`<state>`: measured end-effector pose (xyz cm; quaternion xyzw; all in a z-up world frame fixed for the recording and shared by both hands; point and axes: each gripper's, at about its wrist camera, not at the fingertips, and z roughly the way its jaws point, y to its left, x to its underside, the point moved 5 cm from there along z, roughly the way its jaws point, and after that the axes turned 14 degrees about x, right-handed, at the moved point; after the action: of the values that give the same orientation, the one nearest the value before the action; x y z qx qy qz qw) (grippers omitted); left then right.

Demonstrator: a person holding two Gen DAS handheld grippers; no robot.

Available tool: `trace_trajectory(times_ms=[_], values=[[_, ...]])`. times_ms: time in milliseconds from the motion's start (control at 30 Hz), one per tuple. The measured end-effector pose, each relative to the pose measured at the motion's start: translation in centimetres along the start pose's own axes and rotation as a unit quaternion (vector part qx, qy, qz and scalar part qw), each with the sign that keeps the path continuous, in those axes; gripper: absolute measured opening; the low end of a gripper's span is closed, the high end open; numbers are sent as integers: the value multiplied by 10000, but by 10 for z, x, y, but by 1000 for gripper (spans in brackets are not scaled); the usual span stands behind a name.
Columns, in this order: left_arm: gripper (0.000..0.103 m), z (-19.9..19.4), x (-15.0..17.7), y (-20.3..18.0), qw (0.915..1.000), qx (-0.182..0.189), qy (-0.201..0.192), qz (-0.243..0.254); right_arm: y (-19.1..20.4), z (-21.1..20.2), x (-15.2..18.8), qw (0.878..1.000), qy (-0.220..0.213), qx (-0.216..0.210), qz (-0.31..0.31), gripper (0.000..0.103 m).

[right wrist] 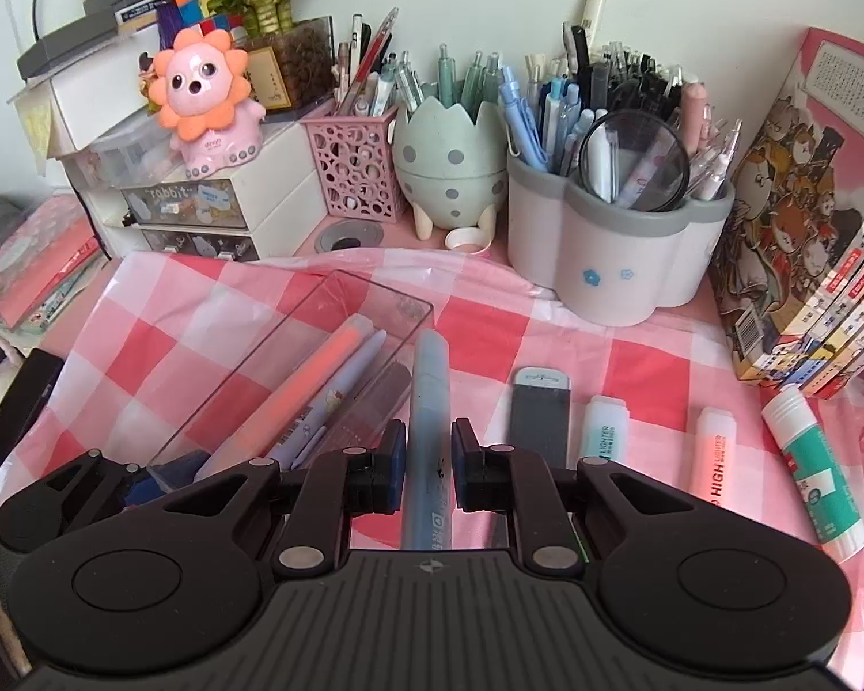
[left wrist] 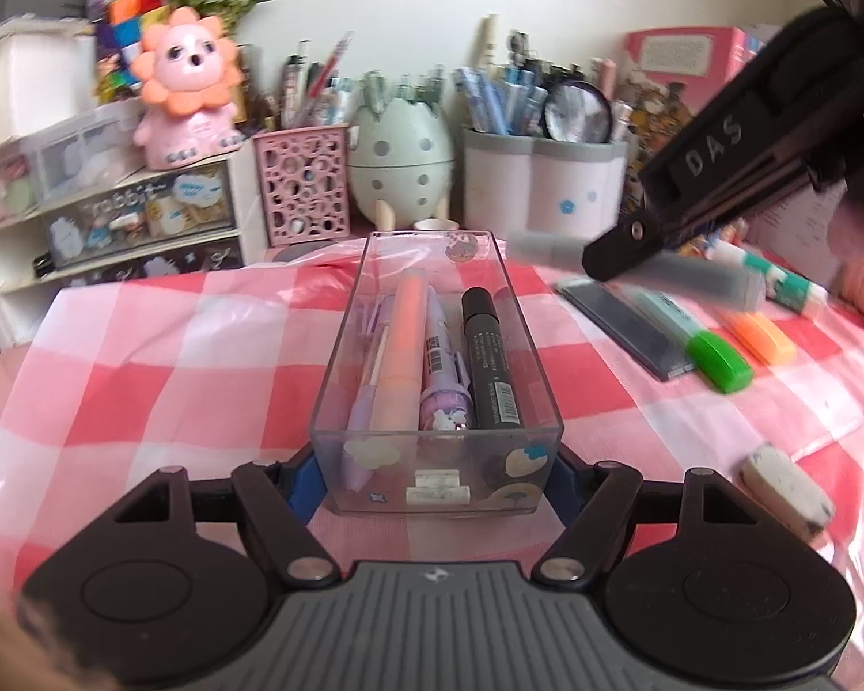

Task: Organize stationery
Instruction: 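Lift the light blue marker with the right gripper and drop it into the clear box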

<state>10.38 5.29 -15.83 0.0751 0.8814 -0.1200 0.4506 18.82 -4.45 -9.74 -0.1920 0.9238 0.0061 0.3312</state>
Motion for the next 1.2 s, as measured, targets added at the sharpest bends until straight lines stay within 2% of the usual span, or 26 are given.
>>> trace_trajectory(times_ms=[200, 300, 367, 500, 600, 700, 900, 1067, 1200], values=[[47, 0, -5, 10, 9971, 599, 247, 409, 1, -12, -8, 9991, -161, -140, -378, 14], [47, 0, -6, 14, 9945, 840, 304, 547, 13, -19, -16, 9935, -257, -397, -1032, 14], [47, 0, -6, 15, 9936, 920, 312, 579, 25, -23, -20, 9826, -328, -688, -1691, 14], [47, 0, -7, 14, 9935, 934, 323, 569, 50, -24, -27, 9479, -166, -1208, -2944, 14], [47, 1, -7, 16, 9935, 940, 335, 554, 70, -25, -24, 9117, -62, -1419, -3855, 14], [47, 0, -7, 16, 9935, 944, 337, 546, 85, -24, -22, 8800, 119, -1484, -4511, 14], [47, 0, -7, 17, 9935, 951, 337, 532, 103, -18, -17, 8205, 481, -1332, -5538, 14], [47, 1, -7, 17, 9935, 964, 329, 509, 112, -6, -11, 7769, 632, -862, -6205, 14], [47, 0, -7, 18, 9936, 983, 314, 463, 114, 4, -10, 7600, 637, -617, -6438, 16]])
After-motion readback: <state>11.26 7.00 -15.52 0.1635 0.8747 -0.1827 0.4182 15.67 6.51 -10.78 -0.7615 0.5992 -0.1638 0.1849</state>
